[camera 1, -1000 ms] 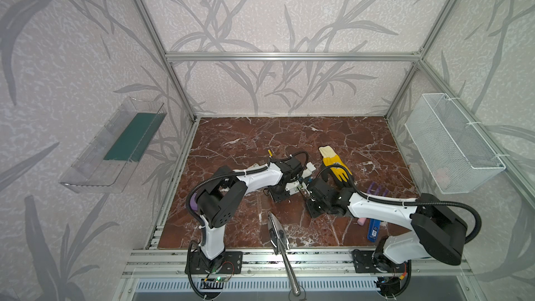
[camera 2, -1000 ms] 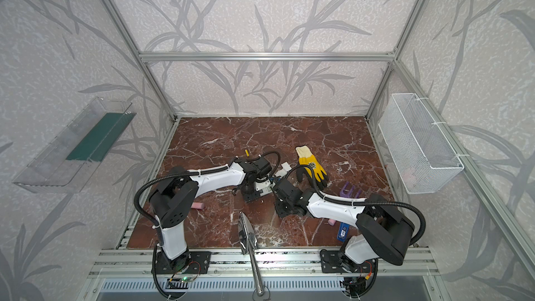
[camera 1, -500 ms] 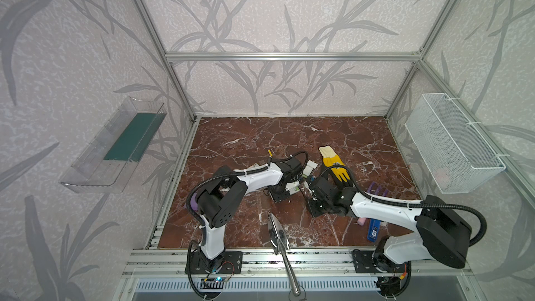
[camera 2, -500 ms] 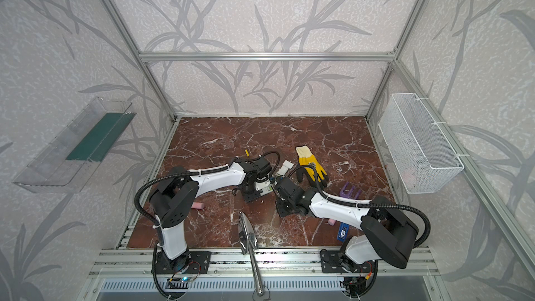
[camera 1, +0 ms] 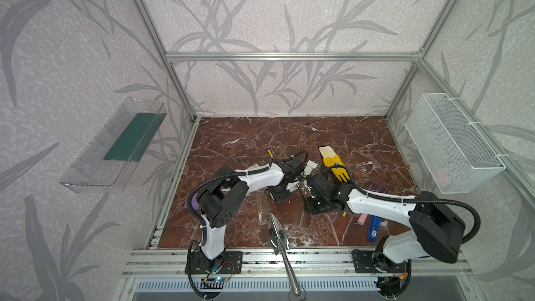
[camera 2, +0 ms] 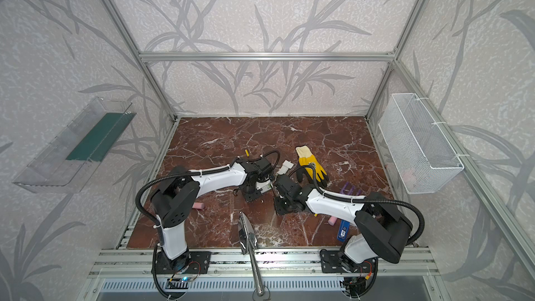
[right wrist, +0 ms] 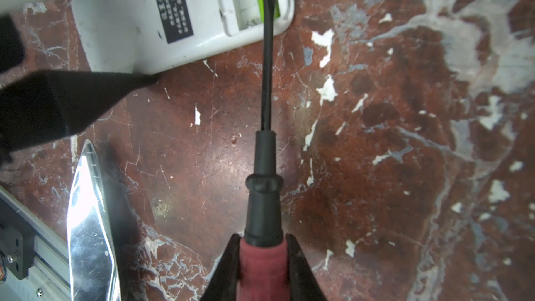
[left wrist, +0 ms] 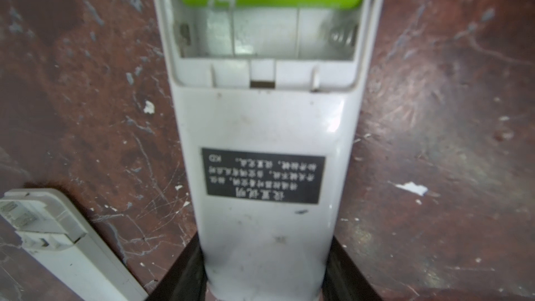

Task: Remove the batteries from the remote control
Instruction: 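Pry the second green battery out with the screwdriver while the left holds the remote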

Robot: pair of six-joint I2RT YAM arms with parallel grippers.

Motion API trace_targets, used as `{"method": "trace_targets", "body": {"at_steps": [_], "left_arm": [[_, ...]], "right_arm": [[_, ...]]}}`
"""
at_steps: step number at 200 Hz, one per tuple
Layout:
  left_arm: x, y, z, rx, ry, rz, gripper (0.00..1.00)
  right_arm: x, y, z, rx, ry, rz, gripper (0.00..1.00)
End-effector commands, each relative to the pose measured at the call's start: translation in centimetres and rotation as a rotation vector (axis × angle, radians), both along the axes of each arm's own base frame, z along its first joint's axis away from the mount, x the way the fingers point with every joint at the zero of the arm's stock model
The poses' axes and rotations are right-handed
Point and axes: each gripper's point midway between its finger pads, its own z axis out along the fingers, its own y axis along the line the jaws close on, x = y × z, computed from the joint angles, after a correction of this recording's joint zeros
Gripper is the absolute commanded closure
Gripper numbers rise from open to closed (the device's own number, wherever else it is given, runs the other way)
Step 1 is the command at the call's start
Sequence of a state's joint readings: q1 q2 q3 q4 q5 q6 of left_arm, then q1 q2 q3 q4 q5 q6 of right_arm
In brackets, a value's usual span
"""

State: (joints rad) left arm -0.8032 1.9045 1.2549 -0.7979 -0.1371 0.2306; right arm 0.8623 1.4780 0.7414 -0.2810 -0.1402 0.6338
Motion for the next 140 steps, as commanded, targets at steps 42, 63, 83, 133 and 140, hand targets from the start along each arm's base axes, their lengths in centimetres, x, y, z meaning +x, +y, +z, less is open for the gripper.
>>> {"method": "trace_targets", "body": {"at_steps": [42, 63, 83, 133, 140], "left_arm": [[0.1, 0.5, -1.5, 0.041, -0.017, 0.021, 0.96], [0.2, 0.4, -1.6, 0.039, -0.023, 0.022, 0.96], [0.3, 0.4, -1.6, 0.037, -0.027, 0.022, 0.96], [0.2, 0.4, -1.7, 0.038, -0.027, 0.025, 0.96], [0.2, 0.5, -1.8, 0.038, -0.026, 0.026, 0.96]], "right_arm": [[-0.8, 0.9, 1.4, 0.068, 0.046, -0.029, 1.00], [-1.1, 0.8, 2.0, 0.078, 0.041, -0.033, 1.00], [-1.2, 1.0, 2.3, 0.088, 0.042, -0.036, 1.00], [-1.0, 0.9, 0.7, 0.068, 0.077, -0.084, 1.00], [-0.8, 1.0, 0.6, 0.068, 0.076, -0.092, 1.00]]}}
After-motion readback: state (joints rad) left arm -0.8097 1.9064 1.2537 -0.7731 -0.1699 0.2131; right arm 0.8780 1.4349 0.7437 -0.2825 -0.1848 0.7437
